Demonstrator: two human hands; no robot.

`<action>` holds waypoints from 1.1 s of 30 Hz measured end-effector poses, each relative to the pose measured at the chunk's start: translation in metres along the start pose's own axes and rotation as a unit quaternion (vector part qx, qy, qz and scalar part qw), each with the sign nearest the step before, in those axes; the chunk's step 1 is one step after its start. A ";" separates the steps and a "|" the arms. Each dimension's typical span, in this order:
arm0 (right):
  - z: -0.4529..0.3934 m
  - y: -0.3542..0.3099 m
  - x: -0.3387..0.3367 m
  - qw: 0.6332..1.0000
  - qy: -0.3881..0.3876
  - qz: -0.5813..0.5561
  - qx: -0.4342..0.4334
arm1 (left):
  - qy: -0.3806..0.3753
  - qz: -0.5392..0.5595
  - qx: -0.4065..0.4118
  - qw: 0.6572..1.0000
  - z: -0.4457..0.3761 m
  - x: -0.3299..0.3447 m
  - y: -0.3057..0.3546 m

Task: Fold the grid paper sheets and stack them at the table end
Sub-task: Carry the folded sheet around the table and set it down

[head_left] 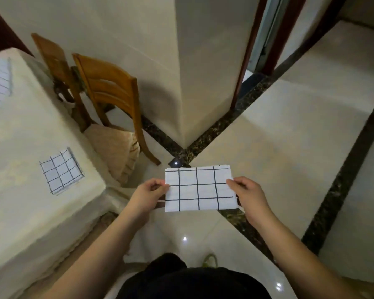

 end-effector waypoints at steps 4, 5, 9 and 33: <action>-0.036 -0.030 0.027 0.998 -0.040 0.043 -0.003 | 0.042 0.039 -0.002 0.998 -0.025 -0.014 0.010; -0.046 -0.037 0.035 0.997 -0.049 0.051 -0.004 | 0.052 0.048 -0.001 0.998 -0.034 -0.019 0.011; -0.081 -0.066 0.075 0.993 -0.081 0.088 -0.009 | 0.081 0.077 -0.006 0.994 -0.070 -0.043 0.017; -0.235 -0.214 0.389 0.939 -0.254 0.230 -0.018 | 0.264 0.158 -0.032 0.951 -0.225 -0.255 0.024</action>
Point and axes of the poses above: each hand's wrist, its own z-axis away from the middle knuckle, its own x-axis out of the palm, y = z × x, the point moved 8 cm from there along -z, towards the middle knuckle, and after that the axes turned 8 degrees about x, right-handed, at the moved point
